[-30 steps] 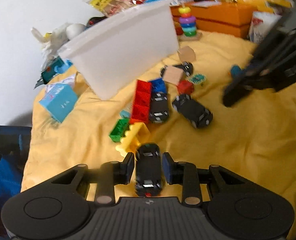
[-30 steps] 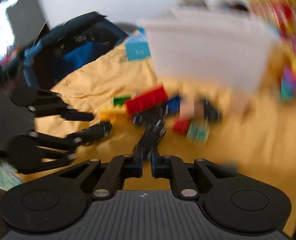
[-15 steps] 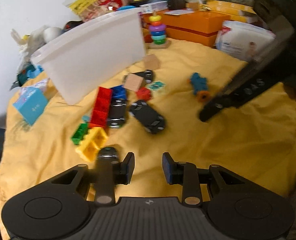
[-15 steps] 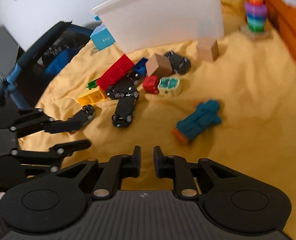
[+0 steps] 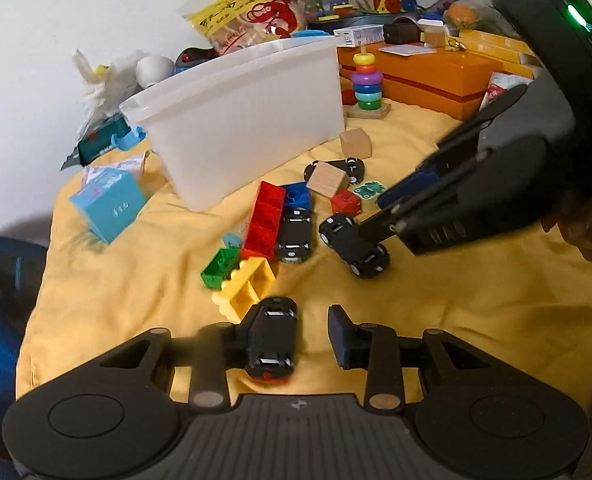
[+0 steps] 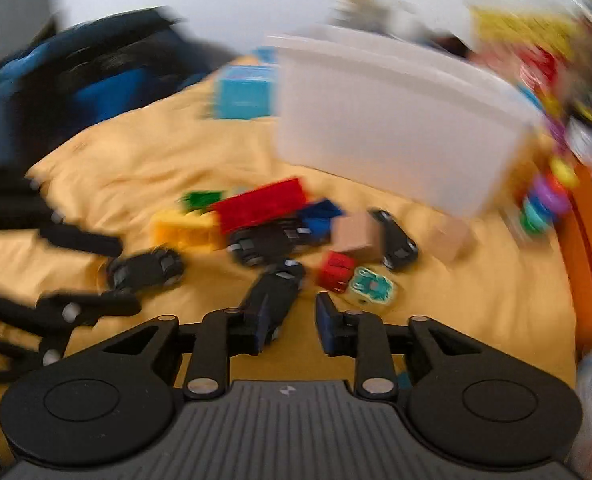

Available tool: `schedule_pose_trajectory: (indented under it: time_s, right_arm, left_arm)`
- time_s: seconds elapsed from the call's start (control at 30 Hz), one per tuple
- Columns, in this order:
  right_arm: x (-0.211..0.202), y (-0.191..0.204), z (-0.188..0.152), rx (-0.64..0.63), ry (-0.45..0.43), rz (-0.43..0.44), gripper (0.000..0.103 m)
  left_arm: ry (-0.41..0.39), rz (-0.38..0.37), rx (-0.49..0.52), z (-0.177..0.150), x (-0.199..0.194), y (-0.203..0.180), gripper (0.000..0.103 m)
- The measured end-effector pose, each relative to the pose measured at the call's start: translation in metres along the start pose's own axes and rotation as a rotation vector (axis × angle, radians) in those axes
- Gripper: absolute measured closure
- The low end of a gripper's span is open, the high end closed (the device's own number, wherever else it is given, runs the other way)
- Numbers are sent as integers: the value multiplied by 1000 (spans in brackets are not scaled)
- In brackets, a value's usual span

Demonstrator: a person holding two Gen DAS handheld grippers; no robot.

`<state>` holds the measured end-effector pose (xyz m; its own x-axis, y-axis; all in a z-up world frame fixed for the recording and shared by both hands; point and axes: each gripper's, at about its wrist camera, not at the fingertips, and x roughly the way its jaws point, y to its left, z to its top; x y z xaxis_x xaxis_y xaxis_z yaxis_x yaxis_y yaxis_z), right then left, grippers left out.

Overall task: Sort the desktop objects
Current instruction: 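Lower the black car back onto the blanket with the right gripper and open it, then grasp a green-and-red race car with the left gripper while the right grasps a black-yellow car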

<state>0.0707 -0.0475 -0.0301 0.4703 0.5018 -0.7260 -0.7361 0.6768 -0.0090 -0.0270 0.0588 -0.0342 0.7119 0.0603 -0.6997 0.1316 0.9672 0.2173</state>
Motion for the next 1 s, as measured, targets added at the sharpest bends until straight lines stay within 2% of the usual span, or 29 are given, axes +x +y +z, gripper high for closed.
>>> schedule_pose_trajectory:
  time_s: [0.07,0.17,0.23,0.3,0.37,0.43,0.53,0.6,0.7,0.8,0.83,0.9,1.0]
  right_arm:
    - [6,-21,0,189,23,71,73]
    - [23,-35,1,320,78,122,73]
    - [33,-36,2,345,96,174,73]
    - [42,-30,2,343,118,215,80]
    - [39,-23,3,307,107,201,82]
    - [30,-21,1,272,98,192,84]
    - [11,-23,-4,165,90,128,84]
    - [0,-23,-12,66,93,43,84]
    - [-14,-16,-27,-129,83,-109,83]
    - [-17,-5,-46,-330,87,-226,83]
    - [-16,1,-51,-382,92,-253,83]
    - [-8,14,-61,-502,100,-306,83]
    - [-5,30,-63,-596,87,-306,78]
  left_arm:
    - [-4,-3,32,1,5,-3,64]
    - [28,6,76,-3,15,-8,64]
    - [61,6,79,-7,22,-5,64]
    - [64,29,81,-10,24,-2,64]
    - [74,29,78,-11,28,3,67]
    - [77,33,72,-11,30,7,82]
    - [78,-9,17,-8,31,16,82]
    - [88,-103,-89,-4,31,27,82]
    - [84,-295,-291,-1,24,37,83]
    - [93,-408,-385,1,23,30,83]
    - [94,-423,-388,1,23,25,83]
    - [102,-407,-367,1,23,15,83]
    - [126,-355,-371,-5,27,15,83]
